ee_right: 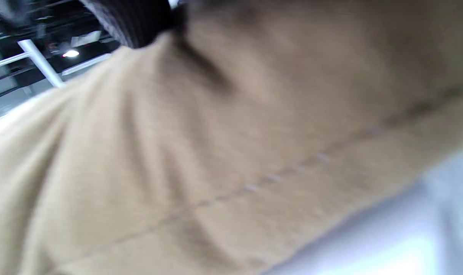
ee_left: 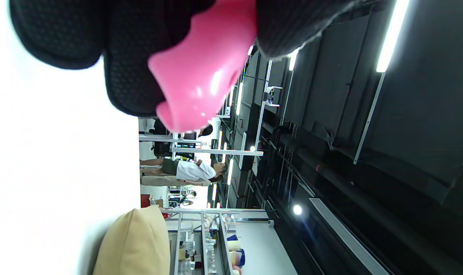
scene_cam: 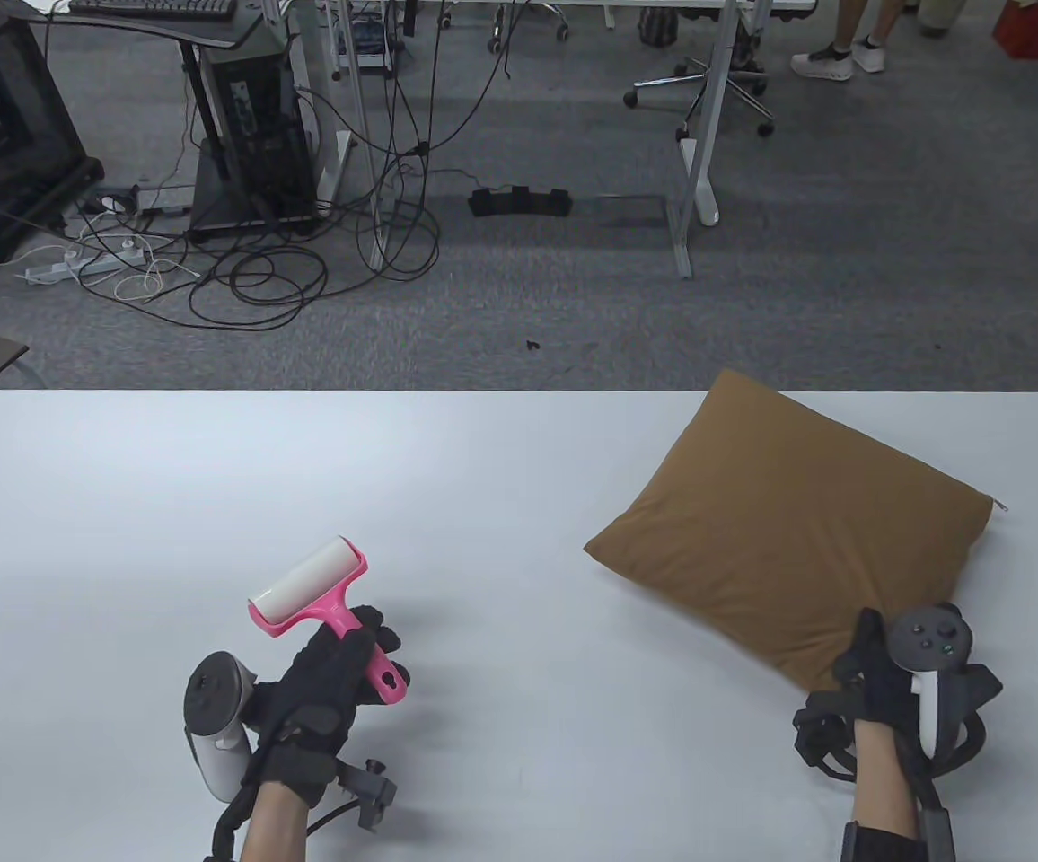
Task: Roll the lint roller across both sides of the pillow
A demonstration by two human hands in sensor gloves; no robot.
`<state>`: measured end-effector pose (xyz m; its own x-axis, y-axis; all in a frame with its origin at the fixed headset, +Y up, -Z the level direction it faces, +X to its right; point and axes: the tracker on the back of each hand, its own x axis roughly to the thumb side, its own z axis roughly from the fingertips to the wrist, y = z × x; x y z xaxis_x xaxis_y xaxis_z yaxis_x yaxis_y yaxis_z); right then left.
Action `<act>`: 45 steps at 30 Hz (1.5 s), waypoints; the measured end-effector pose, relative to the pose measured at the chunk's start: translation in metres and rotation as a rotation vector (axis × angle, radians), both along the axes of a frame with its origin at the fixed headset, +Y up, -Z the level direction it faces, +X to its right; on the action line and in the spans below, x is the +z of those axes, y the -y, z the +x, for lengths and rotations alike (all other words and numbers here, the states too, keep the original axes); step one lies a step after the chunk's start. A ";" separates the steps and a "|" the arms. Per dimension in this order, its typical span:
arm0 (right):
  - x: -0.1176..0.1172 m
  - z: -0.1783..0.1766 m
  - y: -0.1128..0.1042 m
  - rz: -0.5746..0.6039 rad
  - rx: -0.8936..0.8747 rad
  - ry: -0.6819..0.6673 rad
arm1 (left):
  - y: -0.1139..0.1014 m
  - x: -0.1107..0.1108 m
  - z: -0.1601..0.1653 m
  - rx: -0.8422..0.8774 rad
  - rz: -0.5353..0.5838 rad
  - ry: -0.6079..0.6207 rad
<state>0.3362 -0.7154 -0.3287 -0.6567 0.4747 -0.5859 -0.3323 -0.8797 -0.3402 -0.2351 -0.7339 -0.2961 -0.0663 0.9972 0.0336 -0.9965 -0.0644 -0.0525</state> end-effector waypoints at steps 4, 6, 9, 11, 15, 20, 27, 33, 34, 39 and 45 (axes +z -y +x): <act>0.005 -0.051 -0.022 0.117 0.173 -0.192 | 0.002 0.000 -0.006 -0.134 -0.036 -0.071; 0.010 -0.083 -0.024 0.144 0.264 -0.324 | 0.005 -0.001 -0.012 -0.248 -0.084 -0.125; 0.018 -0.136 -0.022 0.147 0.377 -0.534 | 0.010 -0.001 -0.025 -0.328 -0.144 -0.223; 0.023 -0.165 -0.019 0.142 0.413 -0.653 | 0.016 -0.002 -0.036 -0.315 -0.181 -0.274; 0.031 -0.185 -0.011 0.127 0.407 -0.755 | 0.030 -0.004 -0.060 -0.190 -0.267 -0.338; 0.029 -0.186 -0.003 0.066 0.348 -0.776 | 0.042 -0.009 -0.079 -0.075 -0.313 -0.325; 0.028 -0.189 0.001 0.035 0.326 -0.809 | 0.046 -0.013 -0.085 -0.124 -0.368 -0.306; 0.027 -0.189 0.004 0.015 0.299 -0.813 | 0.035 -0.004 -0.096 -0.393 -0.410 -0.537; 0.027 -0.189 0.004 0.013 0.297 -0.815 | 0.030 -0.002 -0.099 -0.467 -0.394 -0.583; 0.028 -0.191 0.006 0.003 0.295 -0.824 | 0.022 0.000 -0.099 -0.666 -0.365 -0.672; 0.028 -0.193 0.007 -0.006 0.293 -0.834 | 0.022 -0.002 -0.095 -0.878 -0.400 -0.676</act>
